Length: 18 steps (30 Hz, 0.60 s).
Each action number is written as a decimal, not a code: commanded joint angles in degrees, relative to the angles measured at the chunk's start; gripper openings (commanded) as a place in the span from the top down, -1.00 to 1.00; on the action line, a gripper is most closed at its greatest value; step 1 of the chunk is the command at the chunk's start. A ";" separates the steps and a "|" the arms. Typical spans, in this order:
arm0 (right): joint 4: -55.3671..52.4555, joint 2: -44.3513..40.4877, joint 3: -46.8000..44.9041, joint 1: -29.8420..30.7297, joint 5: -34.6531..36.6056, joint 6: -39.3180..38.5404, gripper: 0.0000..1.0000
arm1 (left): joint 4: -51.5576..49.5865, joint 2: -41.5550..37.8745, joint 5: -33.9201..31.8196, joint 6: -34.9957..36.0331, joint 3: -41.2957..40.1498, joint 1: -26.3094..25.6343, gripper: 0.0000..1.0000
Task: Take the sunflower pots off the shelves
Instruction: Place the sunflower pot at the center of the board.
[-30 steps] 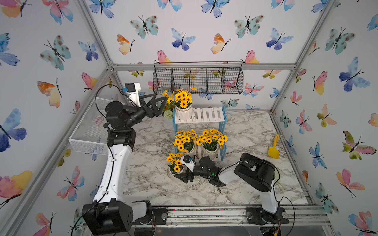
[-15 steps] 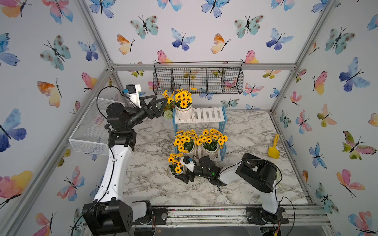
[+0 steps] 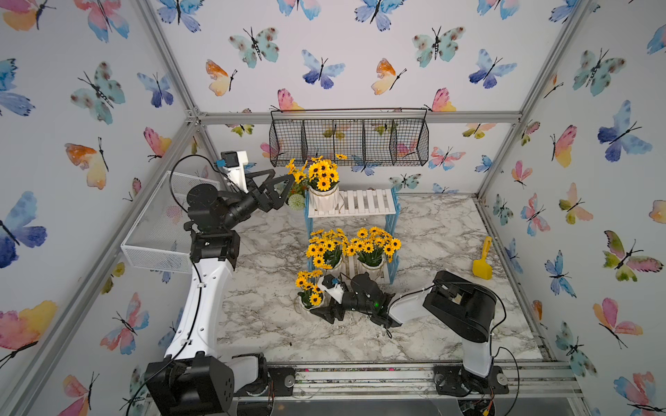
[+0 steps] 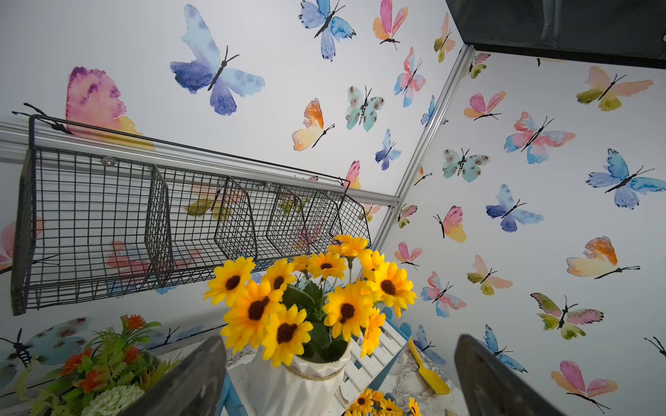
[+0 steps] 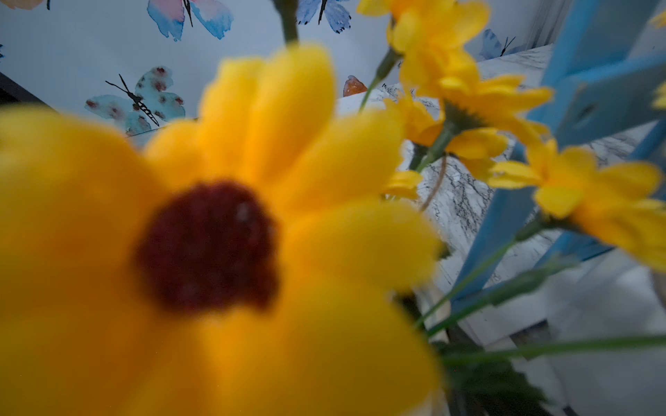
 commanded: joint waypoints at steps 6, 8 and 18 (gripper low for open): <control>-11.44 -1.67 -0.10 1.02 -2.72 0.22 -0.96 | 0.06 -1.54 -1.21 1.44 -0.71 0.68 -0.97; -12.08 -1.65 0.08 1.05 -2.69 0.08 -0.96 | 0.23 -1.57 -1.22 1.35 -1.04 0.62 -0.97; -17.77 -8.18 -0.72 1.00 -1.01 -0.56 -0.97 | -0.14 -1.52 -2.46 1.96 -1.59 1.08 -0.97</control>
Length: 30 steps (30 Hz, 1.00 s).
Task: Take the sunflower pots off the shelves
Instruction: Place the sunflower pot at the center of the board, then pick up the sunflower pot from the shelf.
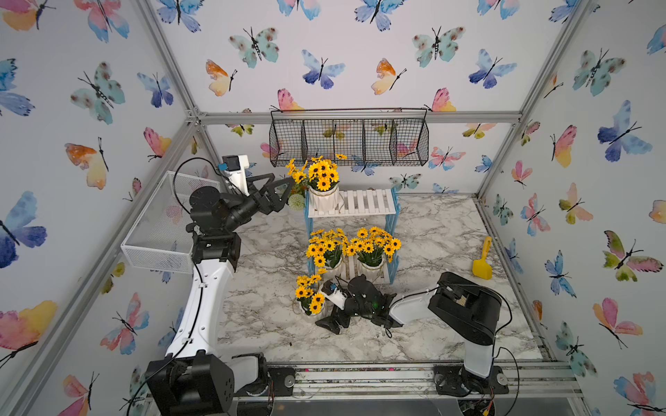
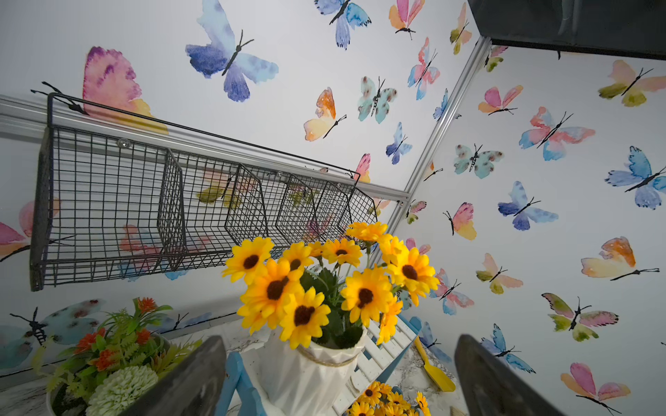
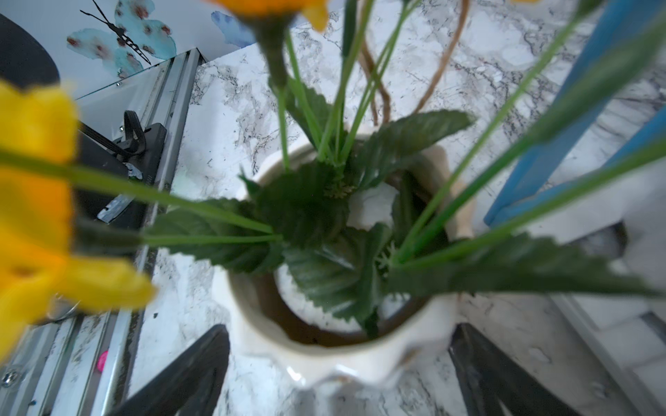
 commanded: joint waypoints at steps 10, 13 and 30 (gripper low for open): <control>-15.69 -21.61 -0.51 0.48 3.77 -0.41 -0.97 | -0.42 -1.27 0.26 6.72 0.24 0.85 -0.97; -20.43 -26.32 0.37 0.49 6.01 -0.82 -0.97 | -1.03 -1.26 1.22 9.67 -0.11 0.88 -0.97; -38.31 -43.21 11.06 -11.53 14.07 -0.38 -0.98 | -8.60 4.41 0.59 29.02 1.22 -3.64 -0.97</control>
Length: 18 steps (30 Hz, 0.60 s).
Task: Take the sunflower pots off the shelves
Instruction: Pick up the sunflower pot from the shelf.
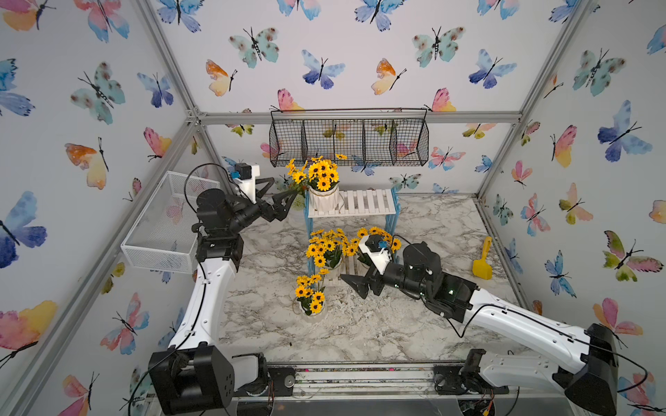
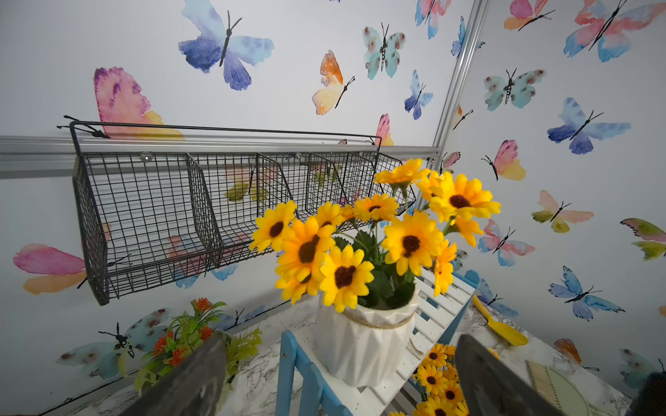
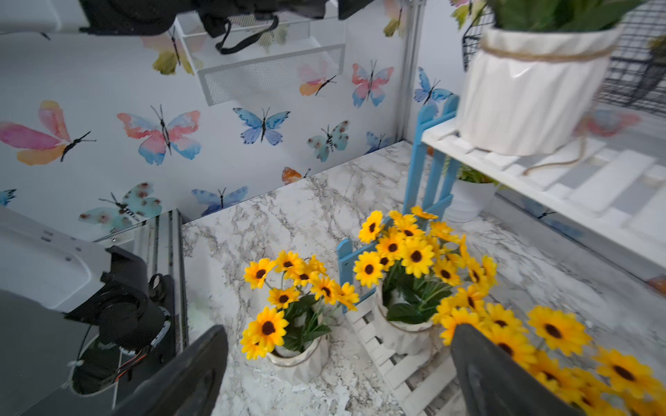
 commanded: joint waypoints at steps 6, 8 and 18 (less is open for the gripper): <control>-7.89 -3.20 5.71 -11.63 -1.76 -0.66 -0.99 | -11.25 7.10 -2.21 13.59 7.99 -5.21 -0.97; -9.19 -3.30 7.17 -14.57 -3.04 -0.85 -0.99 | -10.66 8.26 -0.92 13.27 8.64 -5.34 -0.97; -10.66 -1.26 10.09 -27.32 -10.04 0.48 -0.98 | -5.08 10.43 2.11 11.51 7.55 -5.65 -0.97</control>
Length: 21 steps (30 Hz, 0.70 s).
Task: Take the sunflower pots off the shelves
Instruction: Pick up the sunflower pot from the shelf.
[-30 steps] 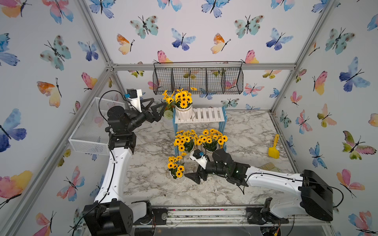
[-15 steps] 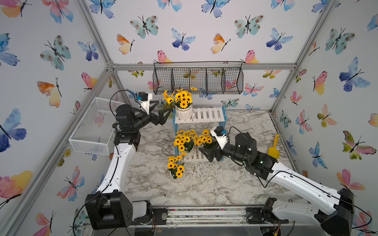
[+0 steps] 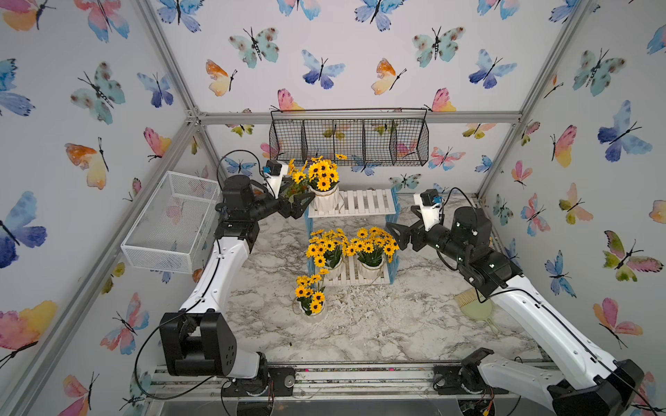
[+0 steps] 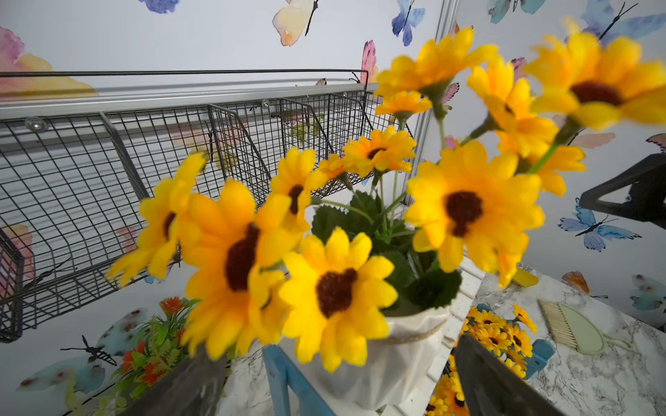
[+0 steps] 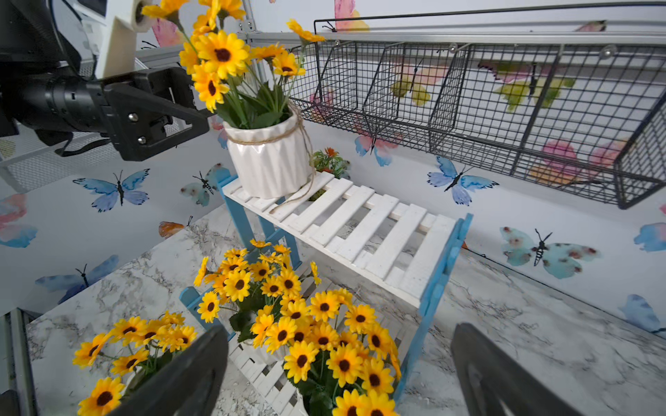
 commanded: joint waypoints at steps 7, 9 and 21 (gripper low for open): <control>-0.11 7.05 5.90 -10.27 -5.95 6.42 -0.98 | 5.28 2.33 7.07 -0.55 0.79 -0.39 -0.97; -0.09 9.48 7.92 -12.01 -6.04 8.36 -0.98 | 5.46 3.22 7.97 -0.71 1.33 -0.39 -0.97; 0.24 19.13 15.58 -15.50 -7.53 14.24 -0.96 | 9.01 5.33 14.25 -2.09 1.20 -0.53 -0.97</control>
